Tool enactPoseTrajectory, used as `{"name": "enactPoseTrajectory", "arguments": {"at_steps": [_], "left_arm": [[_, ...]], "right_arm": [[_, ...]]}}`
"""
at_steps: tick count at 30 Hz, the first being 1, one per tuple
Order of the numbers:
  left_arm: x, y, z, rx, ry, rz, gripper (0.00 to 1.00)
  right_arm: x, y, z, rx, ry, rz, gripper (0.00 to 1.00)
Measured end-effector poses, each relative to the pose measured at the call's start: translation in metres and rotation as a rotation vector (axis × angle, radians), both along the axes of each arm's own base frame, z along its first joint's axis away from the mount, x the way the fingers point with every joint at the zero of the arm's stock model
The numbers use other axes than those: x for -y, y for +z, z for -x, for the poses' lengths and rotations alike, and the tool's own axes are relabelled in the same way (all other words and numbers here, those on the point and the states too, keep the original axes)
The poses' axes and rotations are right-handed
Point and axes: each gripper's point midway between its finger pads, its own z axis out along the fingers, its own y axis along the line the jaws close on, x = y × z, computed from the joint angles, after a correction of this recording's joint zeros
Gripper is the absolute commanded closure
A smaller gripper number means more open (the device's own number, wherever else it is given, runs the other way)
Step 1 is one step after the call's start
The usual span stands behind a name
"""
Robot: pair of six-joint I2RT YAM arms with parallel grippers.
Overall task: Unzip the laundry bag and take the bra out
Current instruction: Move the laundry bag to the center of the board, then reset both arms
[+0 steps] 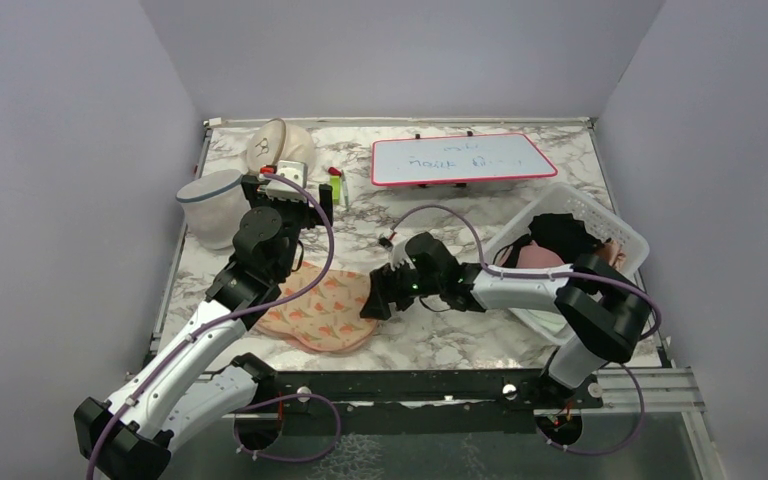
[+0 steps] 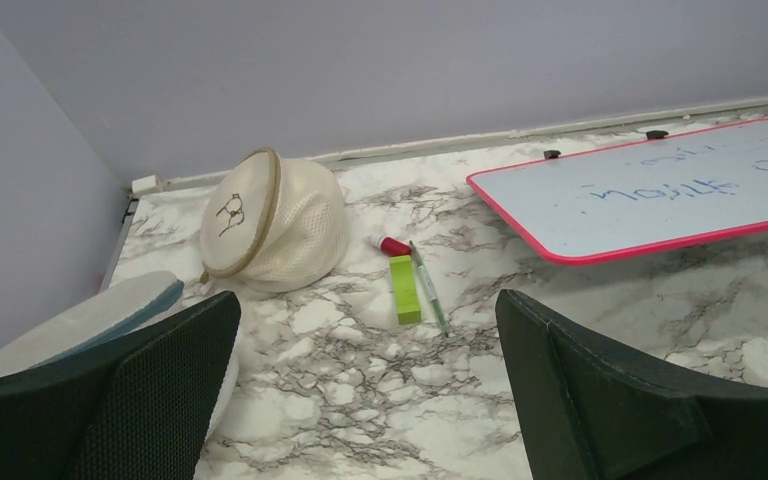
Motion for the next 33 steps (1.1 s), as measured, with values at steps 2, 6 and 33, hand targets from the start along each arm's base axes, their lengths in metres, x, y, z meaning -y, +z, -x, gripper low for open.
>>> {"name": "enactPoseTrajectory", "arguments": {"at_steps": [2,6,33], "left_arm": [[0.000,-0.001,0.000,-0.002,0.000,-0.001,0.04],[0.000,-0.001,0.000,-0.001,0.000,-0.003,0.01],[-0.033,0.218,0.042,0.362,-0.102,0.260,0.01]], "right_arm": [[-0.011,0.011,-0.005,0.016,0.001,-0.037,0.15],[-0.012,0.021,-0.011,0.049,-0.019,-0.044,0.01],[0.293,0.468,-0.048,1.165,-0.964,-0.218,0.00]]}}
